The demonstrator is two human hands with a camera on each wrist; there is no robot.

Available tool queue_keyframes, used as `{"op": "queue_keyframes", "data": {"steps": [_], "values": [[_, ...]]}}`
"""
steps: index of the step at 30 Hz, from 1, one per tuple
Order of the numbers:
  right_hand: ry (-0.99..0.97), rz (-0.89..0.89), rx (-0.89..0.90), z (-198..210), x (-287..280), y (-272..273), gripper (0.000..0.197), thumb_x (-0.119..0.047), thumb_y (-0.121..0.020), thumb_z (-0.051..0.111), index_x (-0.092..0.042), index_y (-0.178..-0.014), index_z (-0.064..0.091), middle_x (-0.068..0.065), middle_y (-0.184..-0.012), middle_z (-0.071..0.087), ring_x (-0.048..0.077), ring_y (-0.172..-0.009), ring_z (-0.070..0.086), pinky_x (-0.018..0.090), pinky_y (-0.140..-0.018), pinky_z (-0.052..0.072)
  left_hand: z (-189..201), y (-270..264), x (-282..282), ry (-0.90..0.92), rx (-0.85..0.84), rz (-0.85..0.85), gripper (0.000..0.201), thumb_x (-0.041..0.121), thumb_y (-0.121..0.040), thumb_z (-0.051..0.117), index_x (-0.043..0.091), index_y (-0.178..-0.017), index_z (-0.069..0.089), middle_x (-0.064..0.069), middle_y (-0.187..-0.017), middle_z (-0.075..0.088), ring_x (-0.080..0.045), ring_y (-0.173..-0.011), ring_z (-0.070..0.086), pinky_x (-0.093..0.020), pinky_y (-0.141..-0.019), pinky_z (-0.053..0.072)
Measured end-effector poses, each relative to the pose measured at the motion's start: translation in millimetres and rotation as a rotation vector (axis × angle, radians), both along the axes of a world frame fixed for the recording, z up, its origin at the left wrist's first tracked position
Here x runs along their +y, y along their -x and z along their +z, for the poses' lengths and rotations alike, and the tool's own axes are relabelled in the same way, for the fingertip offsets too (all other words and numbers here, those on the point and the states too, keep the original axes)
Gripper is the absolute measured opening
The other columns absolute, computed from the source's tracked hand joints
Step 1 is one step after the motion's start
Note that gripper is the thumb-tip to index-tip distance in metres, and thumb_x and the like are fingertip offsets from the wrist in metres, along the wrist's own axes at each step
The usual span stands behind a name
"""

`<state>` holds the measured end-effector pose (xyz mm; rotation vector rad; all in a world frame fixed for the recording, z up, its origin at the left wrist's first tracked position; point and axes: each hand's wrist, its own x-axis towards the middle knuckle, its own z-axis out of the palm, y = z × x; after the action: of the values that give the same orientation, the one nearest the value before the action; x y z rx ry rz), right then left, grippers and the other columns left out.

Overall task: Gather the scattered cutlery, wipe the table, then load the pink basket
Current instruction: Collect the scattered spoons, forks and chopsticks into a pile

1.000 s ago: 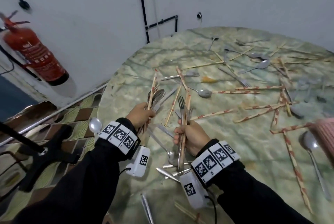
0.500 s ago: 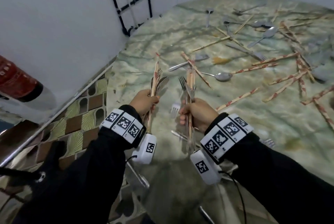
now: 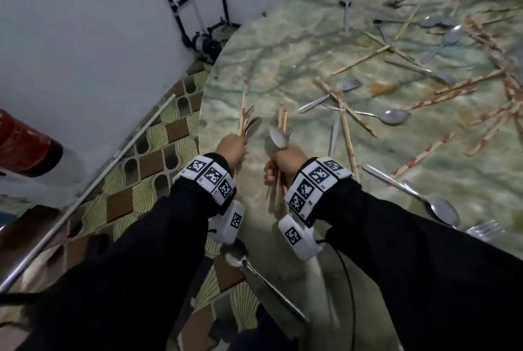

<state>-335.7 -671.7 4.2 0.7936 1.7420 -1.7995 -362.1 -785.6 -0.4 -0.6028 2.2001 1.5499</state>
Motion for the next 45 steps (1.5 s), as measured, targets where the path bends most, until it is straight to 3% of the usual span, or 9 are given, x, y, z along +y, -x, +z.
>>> {"op": "queue_keyframes", "data": {"steps": [7,11,15,20,26,29,34,37,45], "values": [[-0.133,0.048,0.104,-11,-29,25,0.02,0.018,-0.074,0.037,0.002,-0.066,0.046,0.016,-0.053,0.046,0.027,-0.05,0.046,0.047,-0.064,0.047,-7,20,-16,0.1,0.052,-0.085,0.014,-0.003,-0.087,0.037,0.004,-0.081,0.047,-0.007,-0.067,0.046,-0.019,-0.057,0.043,-0.03,-0.054,0.037],[-0.152,0.01,0.175,-15,-41,40,0.026,0.015,-0.073,0.045,0.005,-0.095,0.055,0.018,-0.066,0.053,0.03,-0.06,0.054,0.037,-0.058,0.047,-12,33,-22,0.107,0.085,-0.115,0.036,-0.002,-0.087,0.042,0.0,-0.122,0.052,-0.016,-0.101,0.059,-0.028,-0.092,0.056,-0.038,-0.088,0.047],[0.0,-0.047,0.217,-11,-47,52,0.036,0.007,-0.078,0.057,-0.004,-0.113,0.056,0.013,-0.097,0.064,0.026,-0.086,0.062,0.029,-0.072,0.054,-7,44,-22,0.006,0.138,-0.154,0.038,-0.006,-0.087,0.046,0.004,-0.123,0.053,-0.011,-0.11,0.061,-0.028,-0.107,0.058,-0.031,-0.093,0.047],[-0.156,0.008,0.245,-34,-43,63,0.107,-0.045,-0.042,0.066,-0.028,-0.141,0.031,0.007,-0.133,0.052,0.029,-0.12,0.05,0.047,-0.099,0.044,-5,60,-32,0.068,0.127,-0.173,0.064,0.009,-0.089,0.055,0.014,-0.146,0.027,-0.007,-0.147,0.036,-0.014,-0.121,0.044,-0.021,-0.092,0.035],[-0.428,0.111,0.298,-30,-26,49,0.069,-0.036,-0.06,0.067,-0.024,-0.126,0.051,0.005,-0.129,0.051,0.027,-0.12,0.045,0.045,-0.103,0.039,-17,46,-45,0.325,0.13,-0.288,0.068,0.013,-0.078,0.07,0.009,-0.138,0.039,-0.012,-0.139,0.045,-0.026,-0.124,0.046,-0.032,-0.1,0.037],[-0.397,0.195,0.283,-28,-22,41,0.072,-0.016,-0.076,0.068,-0.015,-0.141,0.036,0.01,-0.14,0.036,0.027,-0.129,0.039,0.038,-0.107,0.036,-23,44,-48,0.4,0.125,-0.363,0.073,0.016,-0.075,0.074,0.006,-0.138,0.039,-0.014,-0.139,0.043,-0.028,-0.122,0.046,-0.033,-0.099,0.038],[-0.31,0.26,0.38,-26,-32,43,0.051,0.006,-0.075,0.063,-0.005,-0.124,0.053,0.007,-0.119,0.057,0.022,-0.112,0.055,0.033,-0.095,0.046,-29,44,-39,0.379,0.173,-0.485,0.029,-0.002,-0.075,0.067,-0.001,-0.104,0.064,-0.016,-0.101,0.062,-0.025,-0.085,0.059,-0.02,-0.068,0.044],[-0.273,0.264,0.431,-29,-34,48,0.049,0.01,-0.076,0.058,-0.006,-0.123,0.054,0.013,-0.119,0.061,0.024,-0.109,0.057,0.026,-0.089,0.045,-30,46,-32,0.328,0.212,-0.46,0.037,-0.009,-0.073,0.064,0.001,-0.109,0.065,-0.017,-0.104,0.066,-0.029,-0.097,0.062,-0.031,-0.086,0.047],[-0.025,0.14,0.423,-33,-42,68,0.06,0.02,-0.074,0.048,-0.012,-0.124,0.051,0.019,-0.113,0.062,0.032,-0.106,0.06,0.048,-0.093,0.049,-25,60,-19,0.324,0.289,-0.296,0.029,-0.006,-0.085,0.049,0.003,-0.11,0.06,-0.019,-0.101,0.065,-0.028,-0.092,0.06,-0.025,-0.074,0.041]]}}
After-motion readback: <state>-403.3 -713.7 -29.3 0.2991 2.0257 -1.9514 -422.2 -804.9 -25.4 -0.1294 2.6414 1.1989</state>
